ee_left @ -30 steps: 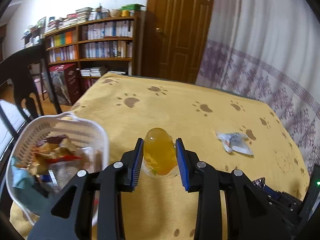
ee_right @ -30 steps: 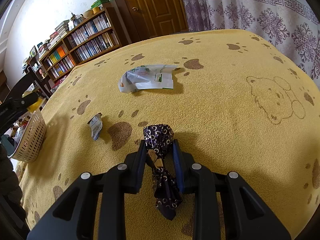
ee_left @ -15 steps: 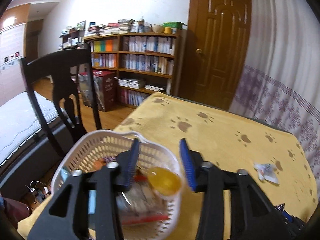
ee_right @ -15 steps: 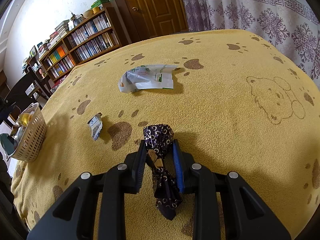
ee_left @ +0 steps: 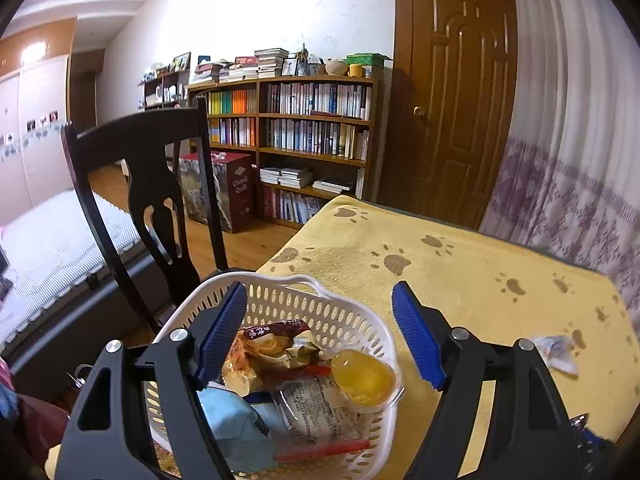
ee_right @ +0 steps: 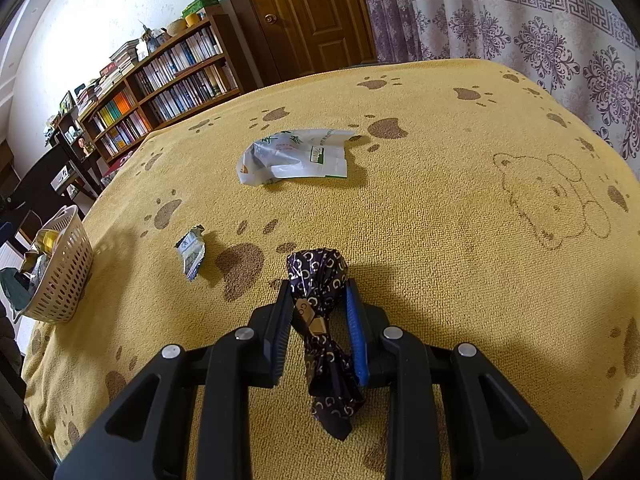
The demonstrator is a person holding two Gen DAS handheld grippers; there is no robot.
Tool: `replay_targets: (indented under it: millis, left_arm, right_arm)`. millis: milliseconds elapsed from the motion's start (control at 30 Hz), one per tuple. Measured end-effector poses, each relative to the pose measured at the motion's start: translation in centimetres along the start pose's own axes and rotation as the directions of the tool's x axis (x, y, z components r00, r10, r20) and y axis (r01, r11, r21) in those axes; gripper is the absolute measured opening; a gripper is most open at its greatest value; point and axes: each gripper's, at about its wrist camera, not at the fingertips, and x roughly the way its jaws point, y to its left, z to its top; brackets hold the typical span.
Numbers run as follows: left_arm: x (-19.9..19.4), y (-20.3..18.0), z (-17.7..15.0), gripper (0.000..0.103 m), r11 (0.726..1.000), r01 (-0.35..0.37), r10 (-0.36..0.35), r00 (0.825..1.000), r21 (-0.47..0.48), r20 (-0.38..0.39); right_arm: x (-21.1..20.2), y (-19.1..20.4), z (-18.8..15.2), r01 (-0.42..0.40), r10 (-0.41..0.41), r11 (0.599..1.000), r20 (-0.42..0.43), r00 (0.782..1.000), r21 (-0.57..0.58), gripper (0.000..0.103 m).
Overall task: Organize snacks
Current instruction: 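Carry the yellow candy into the white basket and open the left gripper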
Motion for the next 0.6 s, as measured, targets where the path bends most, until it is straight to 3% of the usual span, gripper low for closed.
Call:
replay_targets:
  millis: [100,367,600]
  left_arm:
    - [0.2,-0.5,-0.3,0.084,0.999,-0.018,0.018,1.000,0.034,0.005]
    - [1.4,-1.1,-1.1,0.090,0.987,-0.111,0.111,0.994,0.119,0.004]
    - [3.0,-0.8,-1.6,0.091,0.977,-0.157,0.165,0.985,0.141,-0.045]
  right_arm:
    - [0.0,0.0,0.0,0.000,0.000,1.000,0.000,1.000,0.000,0.026]
    - [0.0,0.0,0.0,0.000,0.000,1.000,0.000,1.000,0.000,0.026]
    - [0.0,0.0,0.0,0.000,0.000,1.000,0.000,1.000,0.000,0.026]
